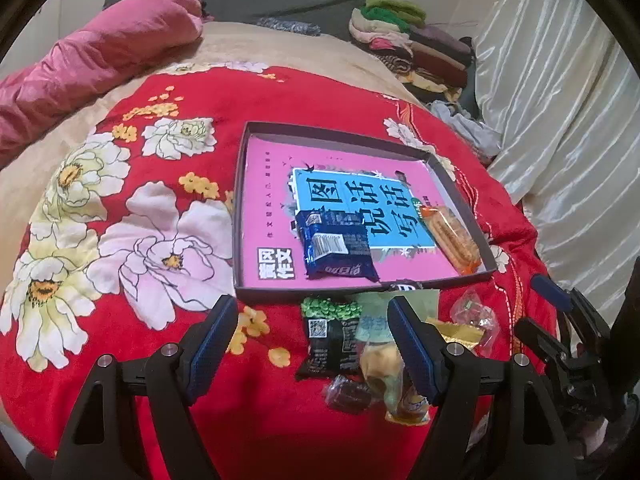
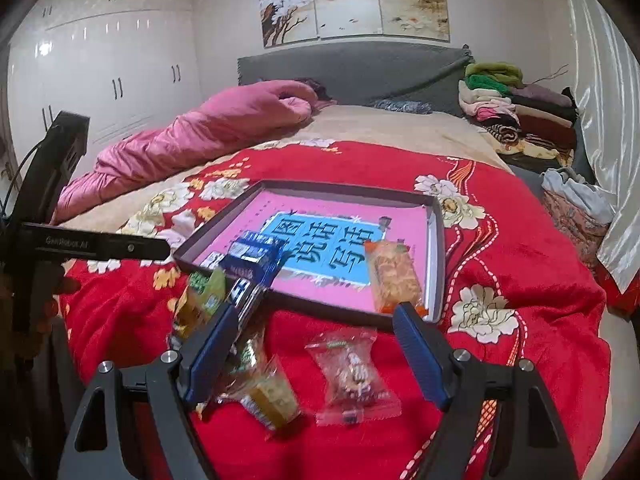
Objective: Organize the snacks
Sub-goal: 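Move both grippers back toward the remaining snack pile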
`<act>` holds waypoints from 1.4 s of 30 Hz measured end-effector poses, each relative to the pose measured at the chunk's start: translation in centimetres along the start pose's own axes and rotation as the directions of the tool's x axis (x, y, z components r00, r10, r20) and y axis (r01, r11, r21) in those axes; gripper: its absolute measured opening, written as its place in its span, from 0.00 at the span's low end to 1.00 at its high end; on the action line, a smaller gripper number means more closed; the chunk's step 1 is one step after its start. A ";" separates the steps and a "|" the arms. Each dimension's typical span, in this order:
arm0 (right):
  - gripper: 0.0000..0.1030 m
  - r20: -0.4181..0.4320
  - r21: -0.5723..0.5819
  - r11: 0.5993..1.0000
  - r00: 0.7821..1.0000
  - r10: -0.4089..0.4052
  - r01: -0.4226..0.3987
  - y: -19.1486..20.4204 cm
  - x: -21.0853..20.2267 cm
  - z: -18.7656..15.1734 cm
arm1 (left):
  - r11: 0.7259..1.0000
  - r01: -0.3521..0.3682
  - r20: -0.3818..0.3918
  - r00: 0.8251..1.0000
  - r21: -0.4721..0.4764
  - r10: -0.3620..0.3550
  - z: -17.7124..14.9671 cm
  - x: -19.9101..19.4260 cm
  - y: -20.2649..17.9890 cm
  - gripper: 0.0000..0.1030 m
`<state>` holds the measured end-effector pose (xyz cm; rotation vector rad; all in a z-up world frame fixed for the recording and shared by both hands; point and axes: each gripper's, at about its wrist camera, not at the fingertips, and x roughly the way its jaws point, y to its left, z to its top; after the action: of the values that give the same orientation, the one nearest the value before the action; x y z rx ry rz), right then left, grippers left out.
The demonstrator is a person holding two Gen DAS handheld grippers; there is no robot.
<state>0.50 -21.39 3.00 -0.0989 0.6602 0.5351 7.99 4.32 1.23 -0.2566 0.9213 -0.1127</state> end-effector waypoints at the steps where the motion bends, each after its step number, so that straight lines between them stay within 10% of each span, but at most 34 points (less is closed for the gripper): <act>1: 0.77 -0.004 -0.006 1.000 1.000 -0.003 0.003 0.1 0.0 -0.1 | 1.000 0.000 -0.003 1.000 -0.001 0.000 -0.1 0.0 0.1 0.76; 28: 0.77 -0.251 -0.167 0.984 0.968 0.025 -0.068 3.5 3.4 -3.1 | 1.000 -0.009 -0.101 0.995 0.022 0.011 -2.6 2.5 -0.5 0.76; 42: 0.48 -0.353 -0.158 0.983 0.935 0.031 -0.093 3.5 5.5 -4.1 | 1.000 -0.001 -0.136 0.991 -0.001 0.000 -3.2 3.9 -0.3 0.76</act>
<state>0.07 -16.98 -3.29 -0.3435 0.9666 0.6429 7.81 2.69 -3.50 -0.2518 1.0568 -0.1305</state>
